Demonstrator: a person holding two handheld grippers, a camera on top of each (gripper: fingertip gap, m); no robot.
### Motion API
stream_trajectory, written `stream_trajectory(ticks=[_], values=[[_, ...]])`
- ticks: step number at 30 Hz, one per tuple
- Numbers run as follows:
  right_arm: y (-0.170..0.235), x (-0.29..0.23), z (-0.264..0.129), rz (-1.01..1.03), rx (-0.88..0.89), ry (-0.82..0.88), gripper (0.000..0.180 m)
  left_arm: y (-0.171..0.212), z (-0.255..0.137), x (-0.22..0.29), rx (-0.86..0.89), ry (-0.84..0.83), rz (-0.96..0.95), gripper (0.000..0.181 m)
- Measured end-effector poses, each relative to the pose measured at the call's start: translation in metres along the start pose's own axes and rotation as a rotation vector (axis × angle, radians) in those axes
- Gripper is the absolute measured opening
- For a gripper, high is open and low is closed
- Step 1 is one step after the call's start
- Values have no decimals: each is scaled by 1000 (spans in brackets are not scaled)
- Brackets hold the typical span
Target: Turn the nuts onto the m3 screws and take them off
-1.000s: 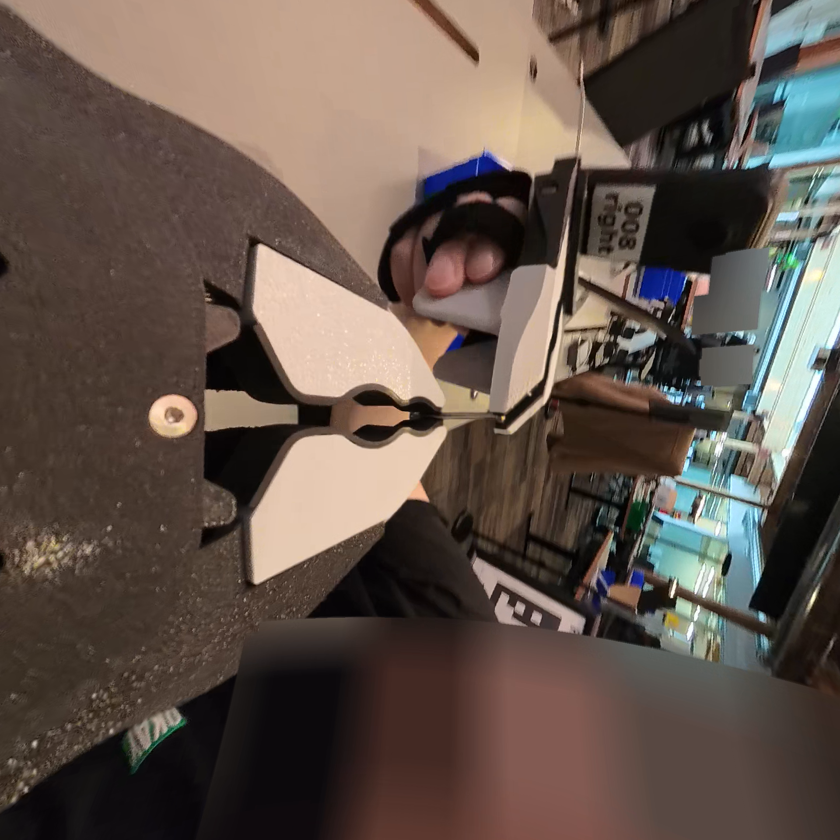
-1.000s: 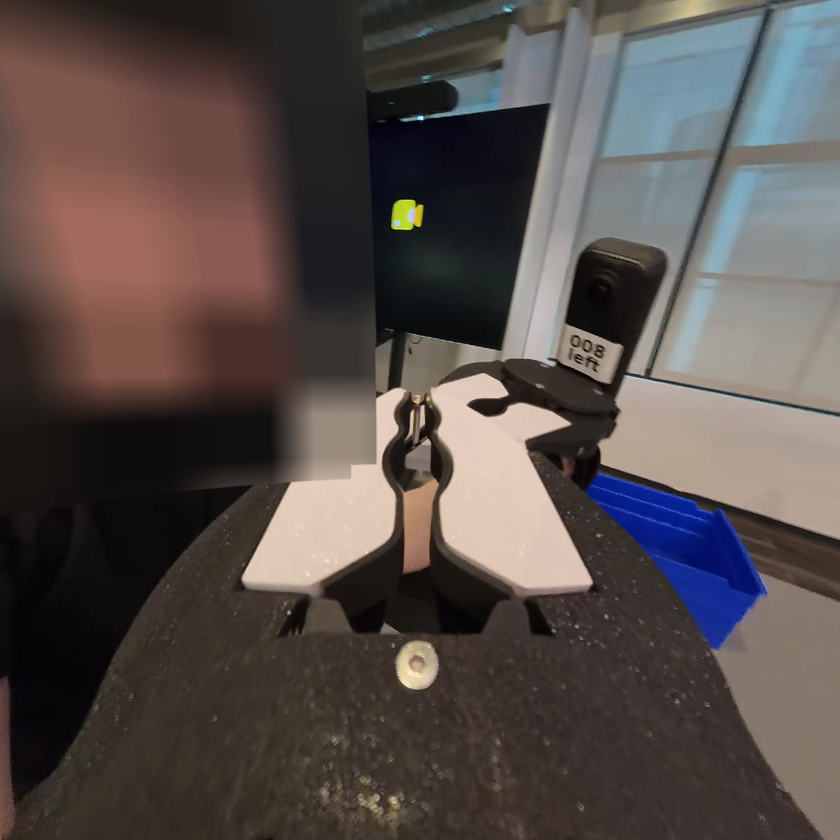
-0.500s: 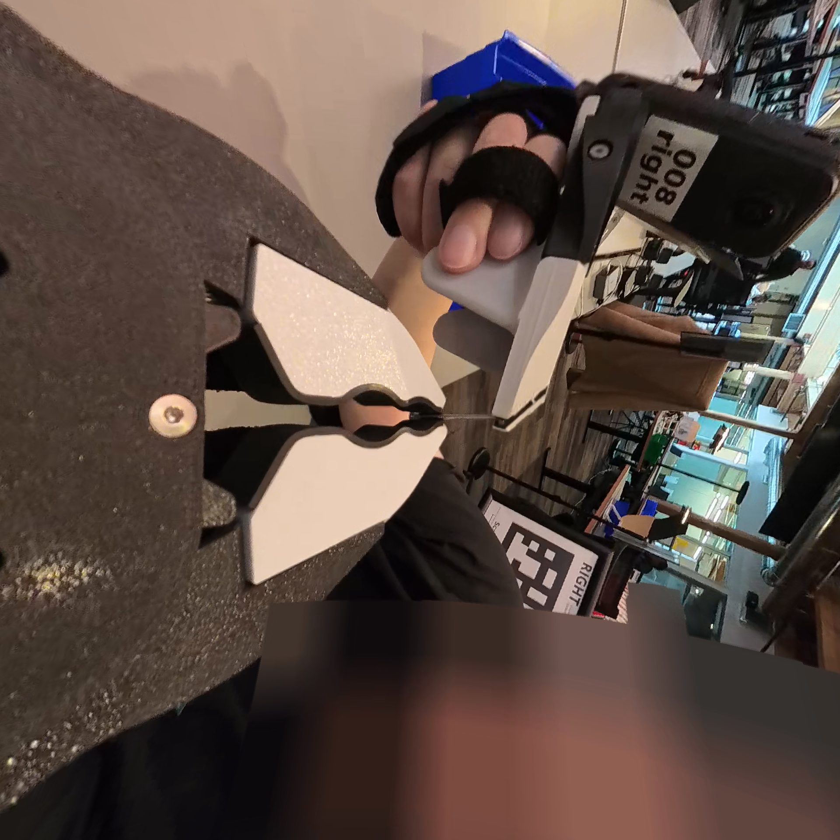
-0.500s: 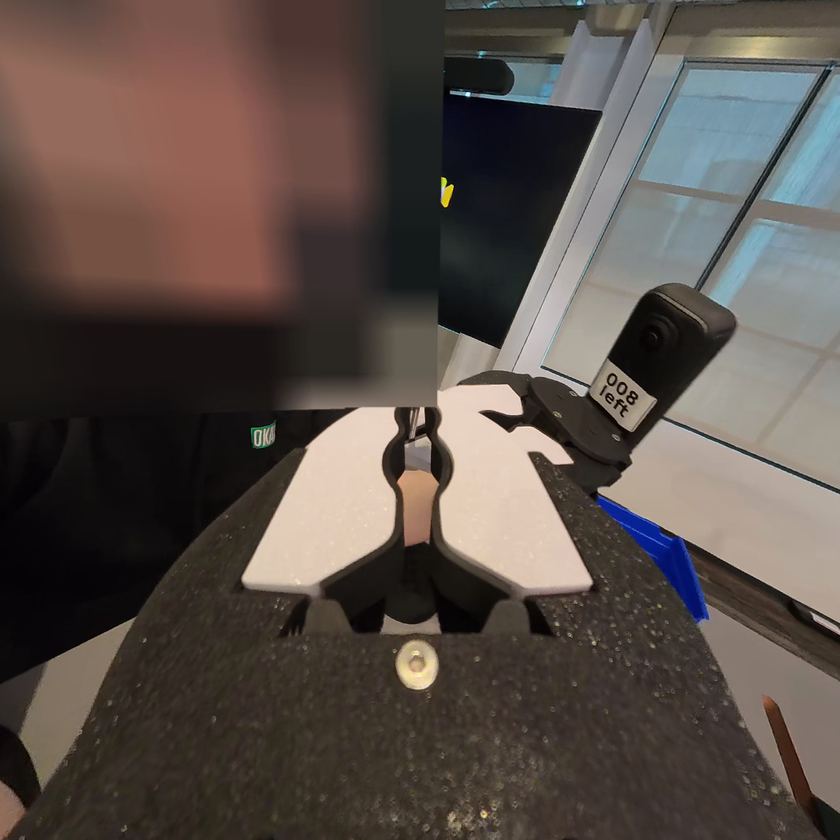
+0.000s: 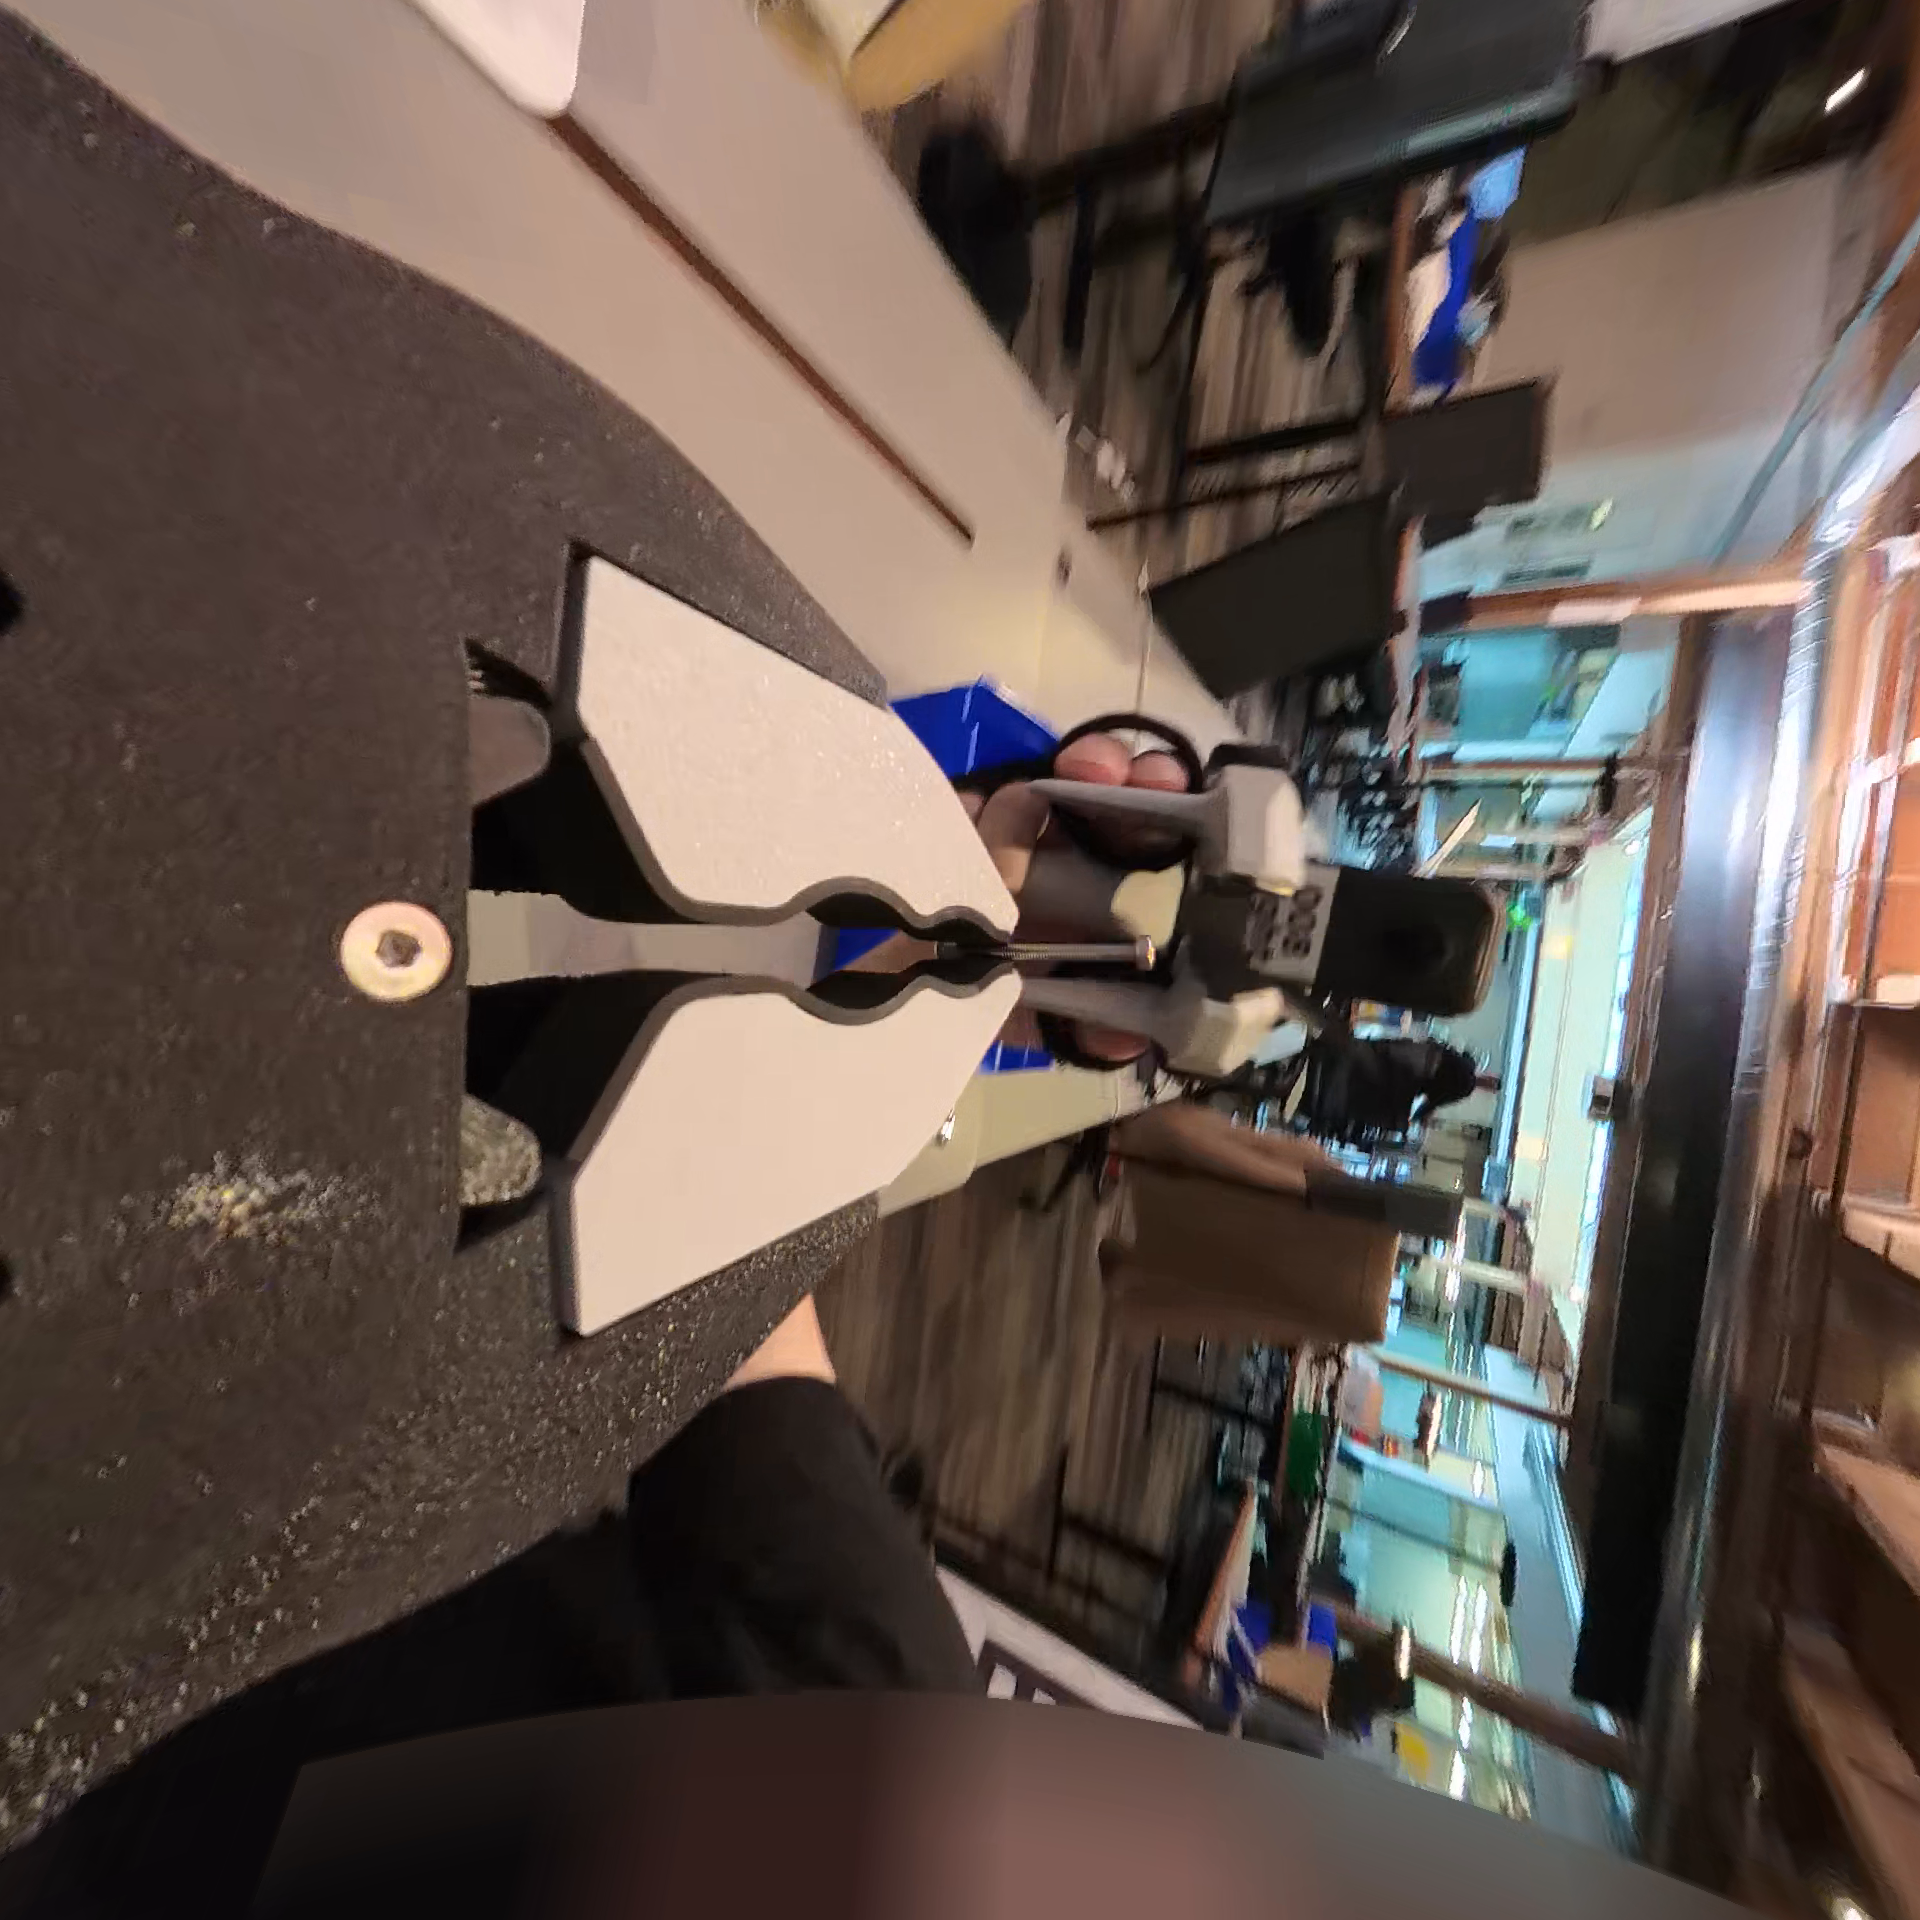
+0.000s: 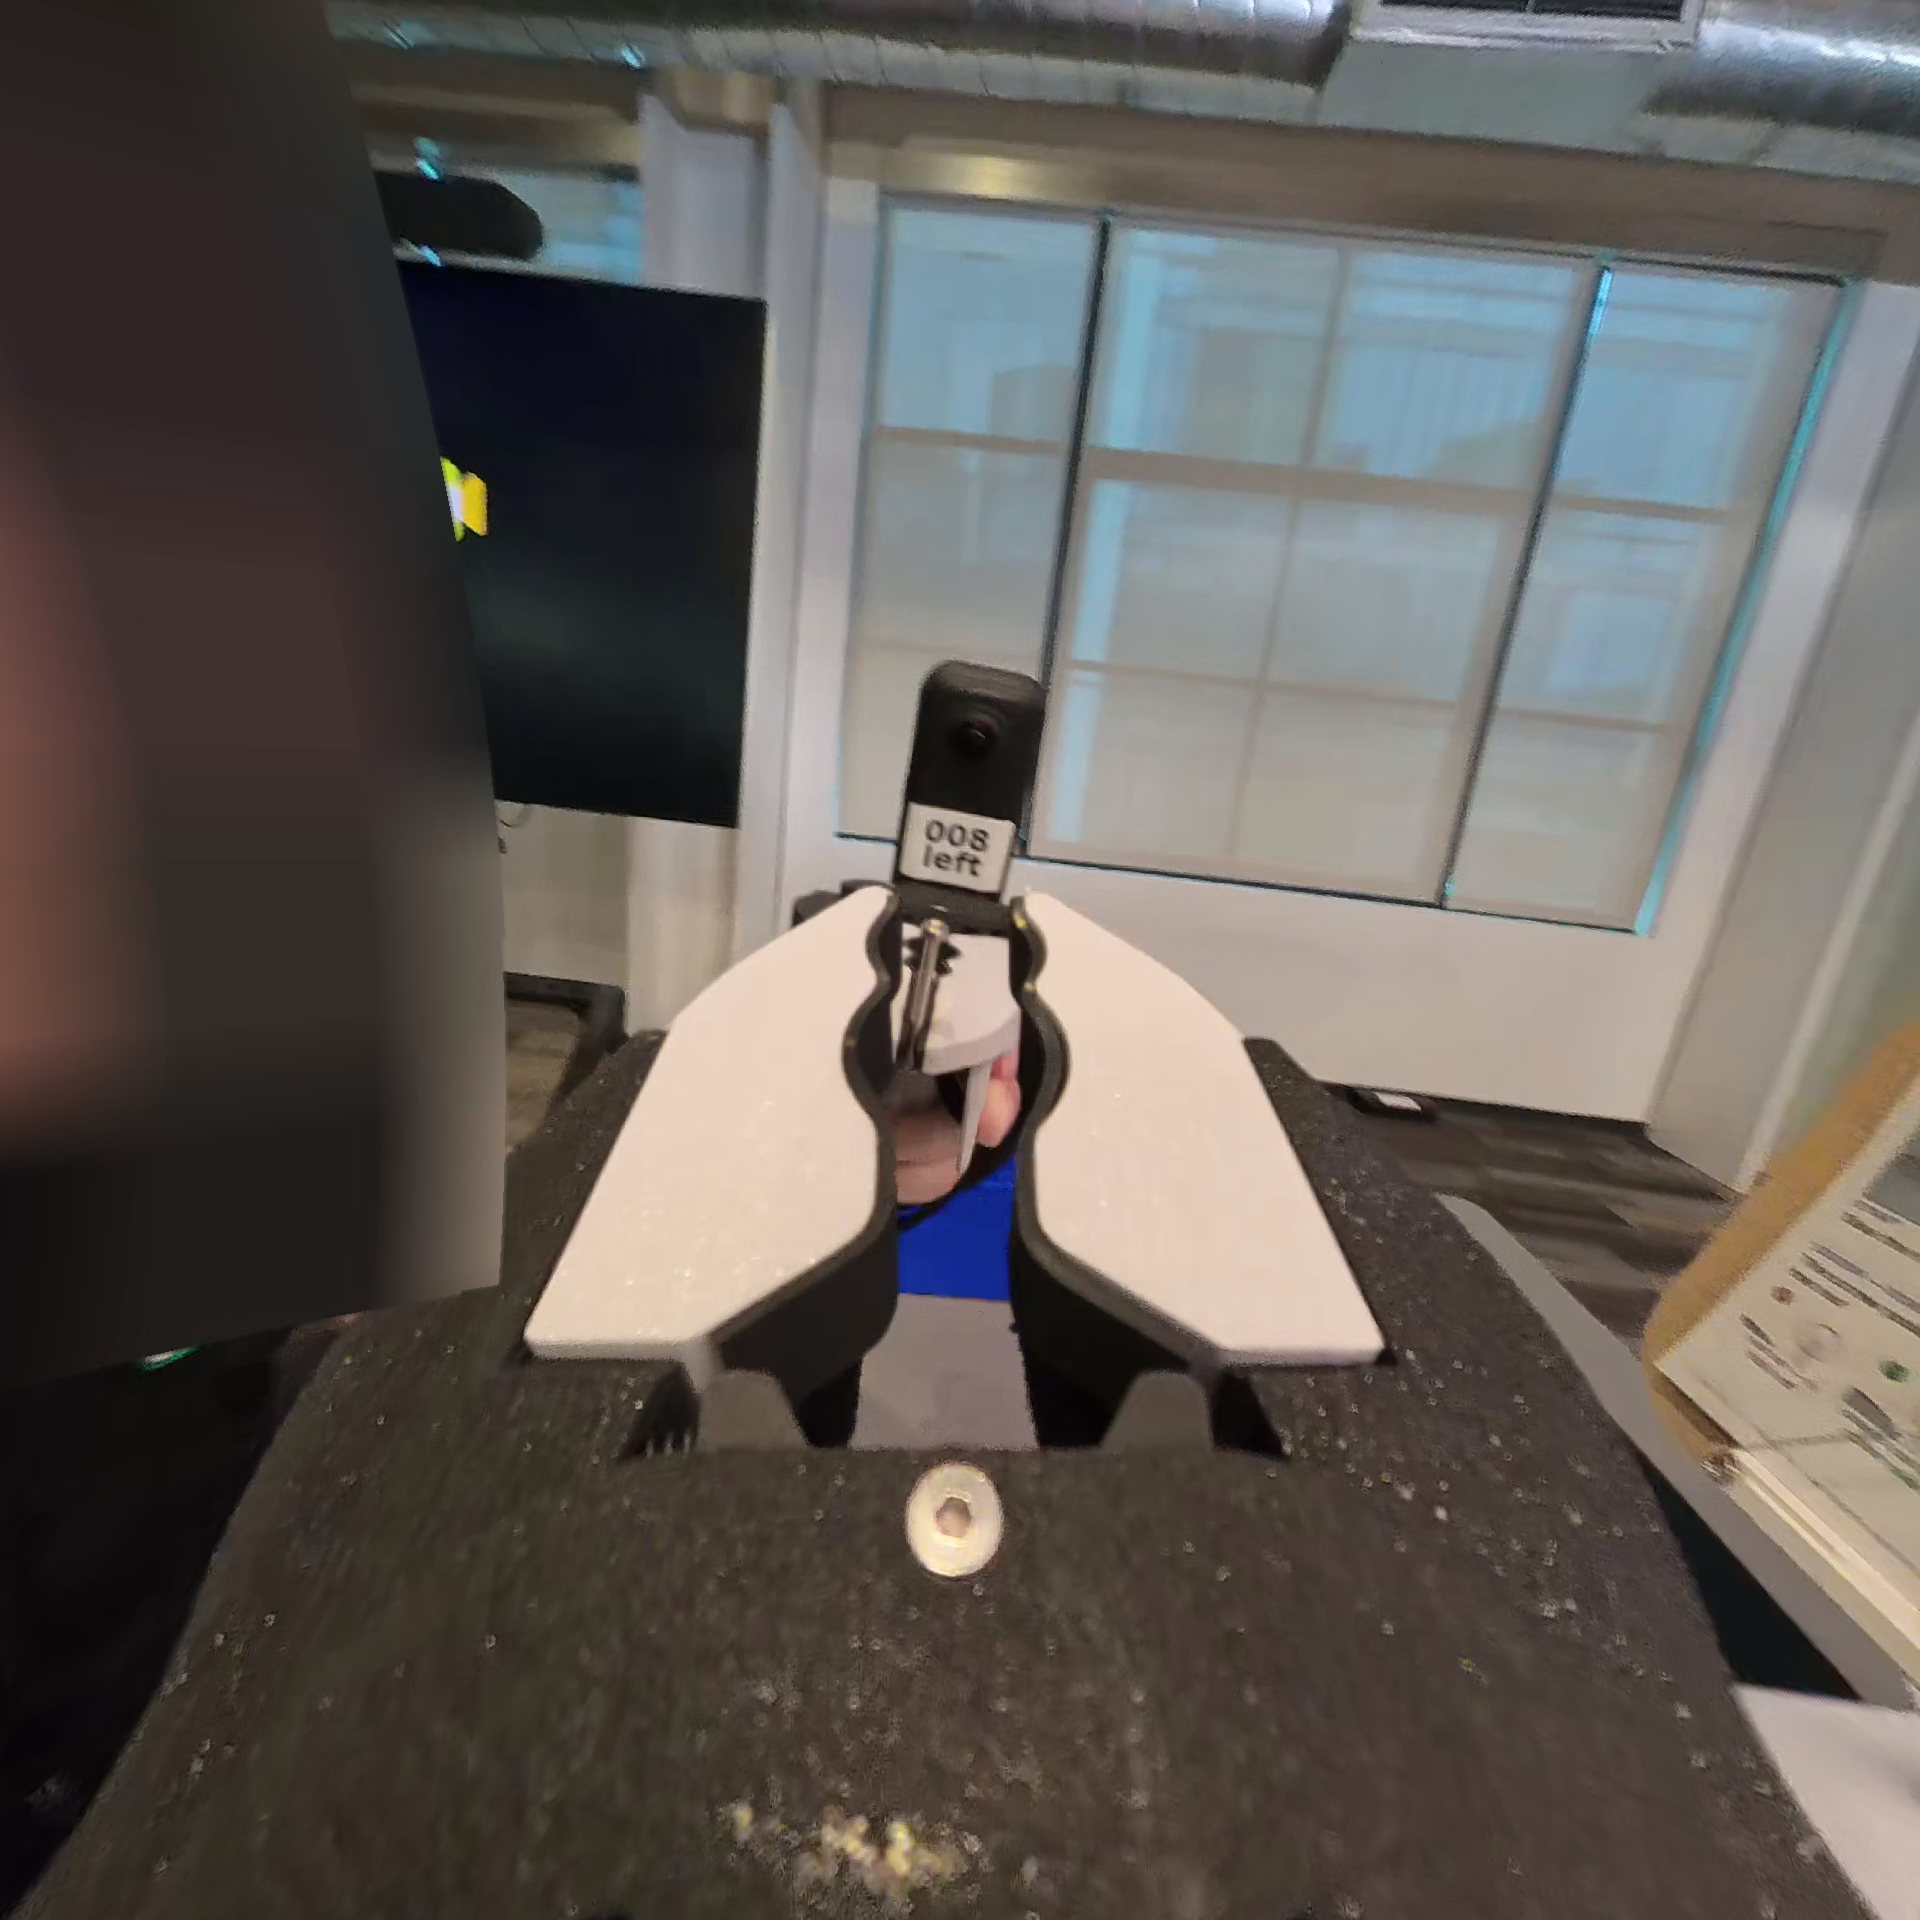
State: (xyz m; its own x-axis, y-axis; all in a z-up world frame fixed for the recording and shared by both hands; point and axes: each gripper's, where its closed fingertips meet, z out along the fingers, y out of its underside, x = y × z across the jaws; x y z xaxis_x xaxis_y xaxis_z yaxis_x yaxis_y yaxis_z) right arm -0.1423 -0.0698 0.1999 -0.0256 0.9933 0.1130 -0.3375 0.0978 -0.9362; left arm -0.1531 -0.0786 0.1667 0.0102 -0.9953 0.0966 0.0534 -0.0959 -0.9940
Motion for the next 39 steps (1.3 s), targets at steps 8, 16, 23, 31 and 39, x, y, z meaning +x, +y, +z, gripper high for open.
stream_trajectory(ticks=[8, 16, 23, 31, 39], values=[[6, 2, 18, -63, -96, 156, 19, -7, -4, -8, 28, -107, 84, 2], [12, 8, 28, -24, -96, 207, 15, -5, -3, -10, 13, -119, 90, 2], [9, 9, 24, -22, -90, 205, 11, -6, -4, -10, 21, -117, 79, 2], [10, 5, 24, 16, -86, 152, 6, -6, -4, -9, 19, -113, 76, 2], [10, -2, 21, 53, -57, 40, 5, -4, -2, -1, 7, -47, 43, 2]])
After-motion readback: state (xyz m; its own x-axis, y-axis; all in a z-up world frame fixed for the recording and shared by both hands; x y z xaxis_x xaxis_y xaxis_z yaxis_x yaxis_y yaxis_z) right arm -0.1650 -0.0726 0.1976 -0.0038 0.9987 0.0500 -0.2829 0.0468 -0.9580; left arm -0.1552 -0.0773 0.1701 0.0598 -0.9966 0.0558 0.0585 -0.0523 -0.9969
